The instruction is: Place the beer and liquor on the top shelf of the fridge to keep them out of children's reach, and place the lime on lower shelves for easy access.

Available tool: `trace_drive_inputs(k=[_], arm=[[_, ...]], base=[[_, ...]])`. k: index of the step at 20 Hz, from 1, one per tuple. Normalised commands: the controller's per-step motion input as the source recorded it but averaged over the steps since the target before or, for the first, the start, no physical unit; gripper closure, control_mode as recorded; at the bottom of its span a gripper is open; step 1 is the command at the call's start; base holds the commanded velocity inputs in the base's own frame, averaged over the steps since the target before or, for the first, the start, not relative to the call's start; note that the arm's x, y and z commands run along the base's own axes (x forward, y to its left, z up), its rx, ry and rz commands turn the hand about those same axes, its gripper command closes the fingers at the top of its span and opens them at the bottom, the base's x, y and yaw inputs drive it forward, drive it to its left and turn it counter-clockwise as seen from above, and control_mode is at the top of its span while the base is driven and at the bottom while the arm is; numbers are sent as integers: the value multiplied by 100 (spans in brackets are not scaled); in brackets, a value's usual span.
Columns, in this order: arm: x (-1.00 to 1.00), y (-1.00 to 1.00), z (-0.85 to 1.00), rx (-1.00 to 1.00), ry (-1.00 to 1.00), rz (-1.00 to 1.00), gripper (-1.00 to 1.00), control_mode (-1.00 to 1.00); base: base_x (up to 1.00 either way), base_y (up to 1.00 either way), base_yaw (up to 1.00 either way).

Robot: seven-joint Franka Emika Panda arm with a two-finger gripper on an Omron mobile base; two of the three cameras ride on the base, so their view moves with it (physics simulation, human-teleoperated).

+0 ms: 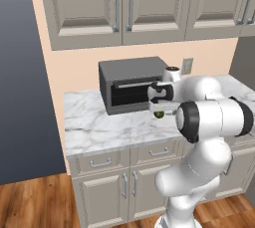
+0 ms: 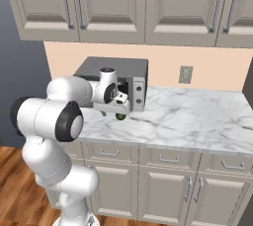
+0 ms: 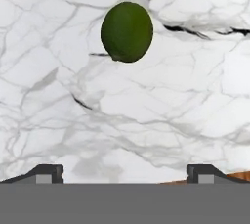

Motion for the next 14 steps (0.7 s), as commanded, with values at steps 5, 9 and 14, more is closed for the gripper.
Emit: trace_drive_inputs(k=[5, 9, 14], arm=[[31, -4, -27, 0, 0, 0, -100, -100], [28, -1, -27, 0, 0, 0, -100, -100], [28, 0, -27, 0, 0, 0, -100, -100]], base=[[0, 0, 0], [0, 0, 0], [0, 0, 0]])
